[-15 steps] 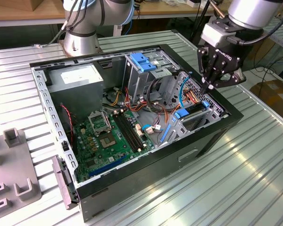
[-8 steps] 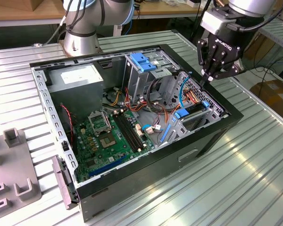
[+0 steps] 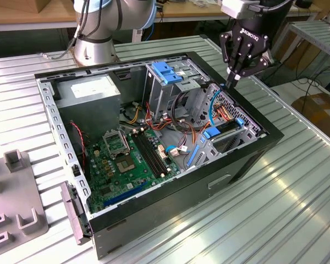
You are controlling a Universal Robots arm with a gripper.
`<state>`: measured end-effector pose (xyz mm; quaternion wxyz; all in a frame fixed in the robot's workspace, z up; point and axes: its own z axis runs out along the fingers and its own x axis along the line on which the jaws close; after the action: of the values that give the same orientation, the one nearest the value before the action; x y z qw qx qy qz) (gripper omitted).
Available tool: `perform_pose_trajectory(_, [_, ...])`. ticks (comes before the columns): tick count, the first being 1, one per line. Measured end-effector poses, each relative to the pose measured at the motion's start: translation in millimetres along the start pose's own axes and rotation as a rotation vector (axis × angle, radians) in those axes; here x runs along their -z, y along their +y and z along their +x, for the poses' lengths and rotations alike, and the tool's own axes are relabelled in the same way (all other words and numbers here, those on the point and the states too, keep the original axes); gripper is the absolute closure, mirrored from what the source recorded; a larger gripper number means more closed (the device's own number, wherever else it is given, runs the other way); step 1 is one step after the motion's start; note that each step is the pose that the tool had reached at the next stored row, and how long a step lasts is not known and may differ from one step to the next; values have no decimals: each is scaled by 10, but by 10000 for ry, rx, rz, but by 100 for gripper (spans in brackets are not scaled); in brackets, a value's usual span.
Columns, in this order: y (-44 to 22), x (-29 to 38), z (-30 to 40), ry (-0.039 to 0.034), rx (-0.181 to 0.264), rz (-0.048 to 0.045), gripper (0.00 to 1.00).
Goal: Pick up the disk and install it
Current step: 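Insert the second disk wire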
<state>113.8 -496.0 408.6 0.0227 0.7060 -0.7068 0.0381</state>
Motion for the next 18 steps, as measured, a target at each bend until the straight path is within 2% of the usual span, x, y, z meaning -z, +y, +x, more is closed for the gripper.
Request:
perform_pose_trajectory(1, [0, 4, -39, 166, 3, 0, 90])
perform_pose_trajectory(2, [0, 9, -90, 252, 5, 1, 90])
perform_pose_trajectory(4, [0, 18, -200, 317, 6, 1, 90])
perform_pose_trajectory(6, [0, 24, -267, 356, 7, 1, 89])
perform_pose_trajectory(7, [0, 26, -292, 404, 8, 1, 89])
perform_pose_trajectory(8, [0, 28, -316, 495, 11, 2, 89])
perform_pose_trajectory(9, [0, 31, -350, 717, 15, 1, 83])
perform_pose_trajectory(10, [0, 25, -376, 892, 20, 2, 71])
perform_pose_trajectory(11, [1, 10, -392, 984, 21, 2, 64])
perform_pose_trajectory(12, [1, -28, -410, 998, 21, 2, 58])
perform_pose_trajectory(13, [2, -64, -429, 1004, 22, 2, 58])
perform_pose_trajectory(14, [3, -104, -443, 1042, 22, 2, 58])
perform_pose_trajectory(17, [4, -150, -447, 1215, 26, 3, 58])
perform_pose_trajectory(18, [4, -164, -448, 1245, 27, 3, 58])
